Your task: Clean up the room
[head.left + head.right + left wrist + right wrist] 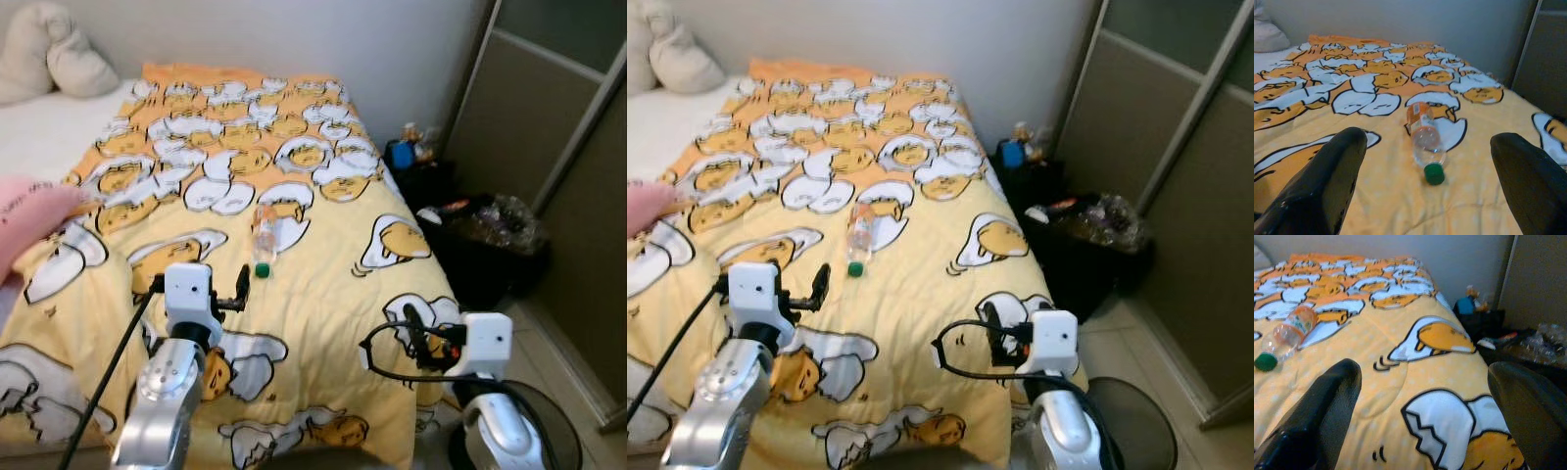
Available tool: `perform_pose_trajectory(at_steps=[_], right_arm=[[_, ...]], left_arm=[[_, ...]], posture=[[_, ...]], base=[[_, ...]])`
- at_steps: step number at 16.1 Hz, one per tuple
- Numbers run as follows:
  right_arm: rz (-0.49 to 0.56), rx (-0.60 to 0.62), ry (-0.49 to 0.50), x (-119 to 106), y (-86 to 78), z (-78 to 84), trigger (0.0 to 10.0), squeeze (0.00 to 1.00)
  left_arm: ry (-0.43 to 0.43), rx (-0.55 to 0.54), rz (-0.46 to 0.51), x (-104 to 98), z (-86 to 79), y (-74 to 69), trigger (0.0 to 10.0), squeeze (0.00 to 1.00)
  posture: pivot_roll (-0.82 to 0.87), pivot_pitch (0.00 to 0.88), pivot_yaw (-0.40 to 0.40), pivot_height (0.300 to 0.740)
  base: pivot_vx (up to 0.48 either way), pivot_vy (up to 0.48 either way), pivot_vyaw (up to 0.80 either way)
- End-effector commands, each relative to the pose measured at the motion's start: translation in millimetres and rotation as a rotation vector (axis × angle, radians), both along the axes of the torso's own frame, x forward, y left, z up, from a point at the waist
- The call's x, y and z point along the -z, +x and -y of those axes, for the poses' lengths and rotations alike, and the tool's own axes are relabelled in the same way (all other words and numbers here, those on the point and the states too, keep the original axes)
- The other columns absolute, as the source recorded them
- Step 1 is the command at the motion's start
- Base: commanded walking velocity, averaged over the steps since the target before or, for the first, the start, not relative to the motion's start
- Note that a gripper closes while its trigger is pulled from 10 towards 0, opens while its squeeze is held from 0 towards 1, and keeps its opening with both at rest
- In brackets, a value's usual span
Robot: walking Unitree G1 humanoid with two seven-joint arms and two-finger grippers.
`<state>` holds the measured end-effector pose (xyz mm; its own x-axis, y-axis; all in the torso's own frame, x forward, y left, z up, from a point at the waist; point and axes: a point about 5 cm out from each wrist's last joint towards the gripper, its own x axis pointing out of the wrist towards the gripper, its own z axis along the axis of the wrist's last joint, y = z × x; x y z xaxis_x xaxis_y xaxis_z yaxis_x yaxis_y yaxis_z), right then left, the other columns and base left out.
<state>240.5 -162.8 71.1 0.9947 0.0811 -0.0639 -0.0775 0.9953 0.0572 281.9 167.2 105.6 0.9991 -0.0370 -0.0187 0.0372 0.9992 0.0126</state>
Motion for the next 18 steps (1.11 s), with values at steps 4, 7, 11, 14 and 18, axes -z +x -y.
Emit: perform_pose_trajectory(at_steps=[4, 7, 11, 14, 18], right_arm=[[0.048, -0.016, -0.023, -6, 10.5, 1.2, 10.0, 0.0], [0.048, -0.014, -0.031, -4, 11.3, 4.2, 10.0, 0.0], [0.014, -0.052, -0.044, 4, -2.8, 0.2, 10.0, 0.0], [-0.035, -0.04, -0.042, 10, -26.6, 0.6, 10.0, 0.0], [-0.097, -0.022, -0.076, 11, -67.3, 4.0, 10.0, 0.0]], left_arm=[[-0.017, 0.019, 0.008, -3, 9.9, 13.8, 10.0, 0.0], [0.001, 0.04, 0.016, -5, 10.4, 23.0, 10.0, 0.0], [0.002, 0.064, -0.024, 6, 20.9, 30.7, 10.0, 0.0], [0.229, -0.012, -0.135, 19, 9.8, 59.2, 10.0, 0.0], [0.311, -0.016, -0.186, 21, 9.1, 77.2, 10.0, 0.0]], posture=[[0.15, 0.0, -0.003, 0.74], [0.13, 0.0, 0.001, 0.74], [0.1, 0.0, 0.001, 0.74], [0.05, 0.002, -0.013, 0.74], [-0.09, 0.136, -0.022, 0.74]], base=[[0.461, 0.0, 0.0], [0.471, 0.0, 0.0], [0.472, 0.0, 0.0], [0.279, 0.0, 0.0], [0.0, 0.0, 0.0]])
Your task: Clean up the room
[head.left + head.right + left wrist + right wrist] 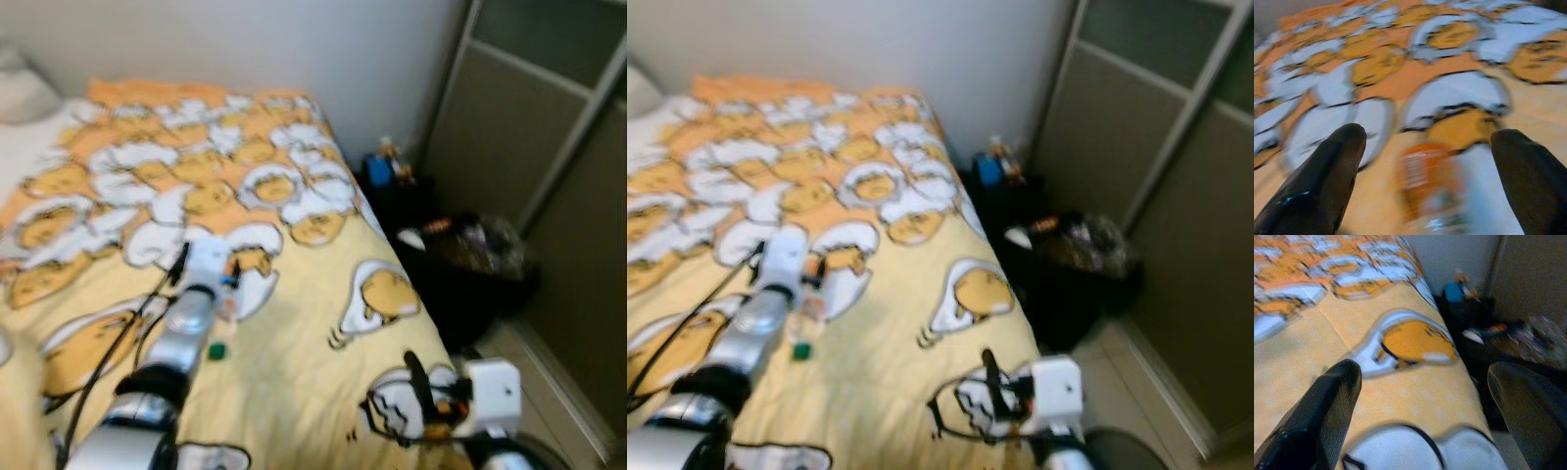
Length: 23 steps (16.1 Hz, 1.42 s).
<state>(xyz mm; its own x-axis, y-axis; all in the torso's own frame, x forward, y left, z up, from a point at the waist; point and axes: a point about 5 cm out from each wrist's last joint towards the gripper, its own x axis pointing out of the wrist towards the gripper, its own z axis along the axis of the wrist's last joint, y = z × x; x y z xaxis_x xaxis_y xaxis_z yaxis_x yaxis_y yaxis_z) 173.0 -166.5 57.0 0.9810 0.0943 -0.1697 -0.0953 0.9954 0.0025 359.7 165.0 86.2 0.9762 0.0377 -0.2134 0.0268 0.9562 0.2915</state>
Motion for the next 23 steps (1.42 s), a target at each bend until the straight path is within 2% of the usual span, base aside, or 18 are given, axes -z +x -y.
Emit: perform_pose_trajectory(at_steps=[1, 3, 6, 9, 11, 14, 15, 16, 18, 19, 20, 23], right_arm=[[-0.019, 0.017, -0.026, -4, -14.8, 3.0, 10.0, 0.0], [-0.04, 0.04, -0.021, -7, -29.9, 3.3, 10.0, 0.0], [-0.074, 0.058, -0.013, -10, -44.5, -3.2, 10.0, 0.0], [-0.084, 0.069, -0.012, -10, -46.1, -4.0, 10.0, 0.0], [-0.093, 0.074, -0.011, -11, -47.6, -4.2, 10.0, 0.0], [-0.106, 0.071, -0.012, -9, -47.9, -4.6, 10.0, 0.0], [-0.113, 0.067, -0.01, -8, -46.8, -5.4, 10.0, 0.0], [-0.113, 0.067, -0.01, -8, -46.8, -5.4, 10.0, 0.0], [-0.12, 0.051, -0.008, -6, -43.2, -7.3, 10.0, 0.0], [-0.119, 0.044, -0.011, -6, -37.9, -5.9, 10.0, 0.0], [-0.116, 0.041, -0.016, -7, -35.3, -4.8, 10.0, 0.0], [-0.101, 0.044, -0.029, -9, -28.1, 1.1, 10.0, 0.0]], left_arm=[[-0.051, -0.015, 0.014, -2, 10.7, 4.0, 10.0, 0.0], [-0.093, -0.067, 0.016, -5, 7.6, 7.8, 10.0, 0.0], [0.008, -0.181, -0.003, -4, -12.5, 8.6, 10.0, 0.0], [0.082, -0.235, 0.017, -6, -23.4, 7.6, 10.0, 0.0], [0.151, -0.353, 0.06, -12, -44.7, 5.7, 10.0, 0.0], [0.169, -0.412, 0.079, -11, -58.5, 0.9, 10.0, 0.0], [0.154, -0.448, 0.022, 0, -66.1, -6.3, 10.0, 0.0], [0.154, -0.448, 0.022, 0, -66.1, -6.3, 10.0, 0.0], [0.058, -0.48, -0.161, 30, -73.3, -24.3, 10.0, 0.0], [-0.096, -0.426, -0.267, 44, -65.0, -29.3, 6.8, 0.0], [-0.12, -0.406, -0.269, 43, -65.1, -28.0, 0.0, 0.0], [-0.063, -0.413, -0.251, 35, -76.9, -25.5, 0.0, 0.0]], posture=[[-0.12, 0.166, -0.026, 0.74], [-0.16, 0.201, -0.032, 0.74], [-0.17, 0.232, -0.011, 0.74], [-0.17, 0.237, -0.007, 0.74], [-0.17, 0.236, -0.007, 0.74], [-0.16, 0.232, -0.005, 0.74], [-0.14, 0.228, -0.011, 0.74], [-0.14, 0.228, -0.011, 0.74], [-0.14, 0.225, -0.019, 0.74], [-0.14, 0.214, -0.036, 0.74], [-0.14, 0.209, -0.038, 0.74], [-0.15, 0.199, -0.034, 0.74]], base=[[0.0, 0.0, 0.0], [0.0, 0.0, 0.0], [0.0, 0.0, 0.0], [0.0, 0.0, 0.0], [0.0, 0.0, 0.0], [0.0, 0.0, 0.0], [0.0, 0.0, 0.0], [0.0, 0.0, 0.0], [0.0, 0.0, 0.0], [0.0, 0.0, 0.0], [0.0, 0.0, 0.0], [0.0, 0.0, 0.0]])
